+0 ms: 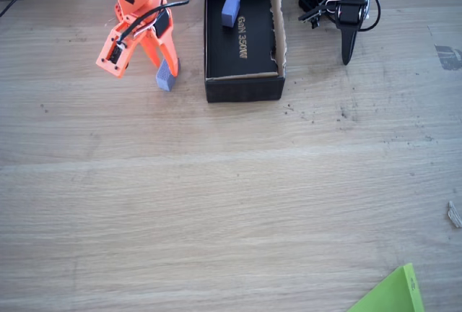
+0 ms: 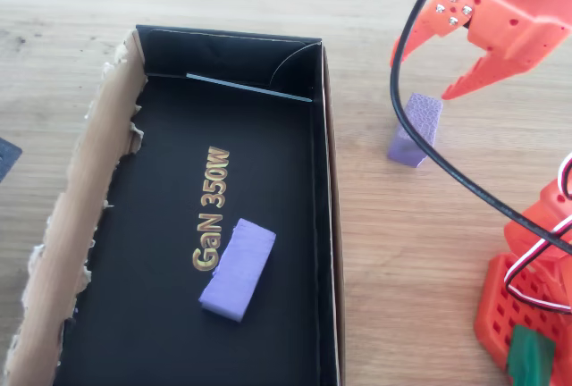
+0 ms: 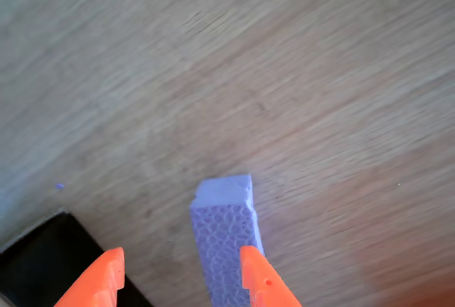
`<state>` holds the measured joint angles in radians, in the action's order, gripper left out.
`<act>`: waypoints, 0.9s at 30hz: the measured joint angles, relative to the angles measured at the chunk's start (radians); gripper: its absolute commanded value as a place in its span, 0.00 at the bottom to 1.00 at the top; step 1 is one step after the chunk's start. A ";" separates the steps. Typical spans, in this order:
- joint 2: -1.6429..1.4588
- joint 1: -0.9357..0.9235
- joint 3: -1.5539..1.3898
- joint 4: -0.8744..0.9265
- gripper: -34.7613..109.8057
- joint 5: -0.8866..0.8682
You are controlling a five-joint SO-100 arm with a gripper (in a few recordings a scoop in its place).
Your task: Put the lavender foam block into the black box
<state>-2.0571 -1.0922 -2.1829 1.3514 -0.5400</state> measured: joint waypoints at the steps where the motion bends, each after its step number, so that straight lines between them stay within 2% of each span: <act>1: 0.009 -0.006 0.002 -0.006 0.39 0.018; 9: 0.015 -0.015 0.035 -0.014 0.40 0.110; 16: 0.015 -0.009 0.035 -0.012 0.43 0.063; 27: 0.101 -0.023 0.037 -0.028 0.40 0.031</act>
<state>-1.9558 -1.1152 -2.1460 1.3238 -0.5093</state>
